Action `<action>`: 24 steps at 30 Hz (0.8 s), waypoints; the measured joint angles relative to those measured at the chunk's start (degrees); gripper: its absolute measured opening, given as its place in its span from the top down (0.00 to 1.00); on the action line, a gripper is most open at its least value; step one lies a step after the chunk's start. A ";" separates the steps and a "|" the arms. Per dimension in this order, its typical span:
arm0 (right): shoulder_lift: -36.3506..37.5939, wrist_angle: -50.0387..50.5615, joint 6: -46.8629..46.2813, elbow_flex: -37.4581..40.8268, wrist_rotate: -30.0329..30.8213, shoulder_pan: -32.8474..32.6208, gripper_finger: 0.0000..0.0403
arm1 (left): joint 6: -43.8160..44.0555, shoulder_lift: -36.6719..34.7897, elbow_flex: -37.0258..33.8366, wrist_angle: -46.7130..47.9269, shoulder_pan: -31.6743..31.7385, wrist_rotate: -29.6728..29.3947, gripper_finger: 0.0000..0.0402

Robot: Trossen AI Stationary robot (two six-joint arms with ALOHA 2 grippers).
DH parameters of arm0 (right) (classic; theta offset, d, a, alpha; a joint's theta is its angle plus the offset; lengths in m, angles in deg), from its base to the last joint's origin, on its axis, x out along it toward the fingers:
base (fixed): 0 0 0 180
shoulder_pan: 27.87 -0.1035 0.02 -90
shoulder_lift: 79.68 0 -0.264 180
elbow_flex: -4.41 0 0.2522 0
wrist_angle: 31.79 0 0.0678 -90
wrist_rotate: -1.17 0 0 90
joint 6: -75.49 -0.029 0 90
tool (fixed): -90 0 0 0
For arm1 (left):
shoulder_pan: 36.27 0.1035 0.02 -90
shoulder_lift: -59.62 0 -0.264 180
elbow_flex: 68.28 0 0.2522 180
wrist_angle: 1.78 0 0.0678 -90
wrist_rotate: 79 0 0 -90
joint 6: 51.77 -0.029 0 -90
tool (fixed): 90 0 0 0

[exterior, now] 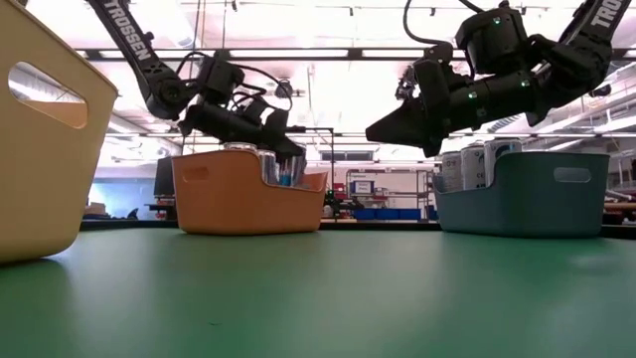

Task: Sort soda cans
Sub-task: Put the blue soda can into the orange bin

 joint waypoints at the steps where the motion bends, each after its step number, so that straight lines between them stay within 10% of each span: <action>1: 0.00 -0.04 0.00 0.00 0.00 0.00 0.86 | 0.29 0.52 0.01 -0.34 0.00 0.47 0.45; 24: -0.02 -0.24 0.09 -0.02 0.00 0.00 0.86 | 2.15 5.82 0.05 -7.84 -1.55 1.58 0.29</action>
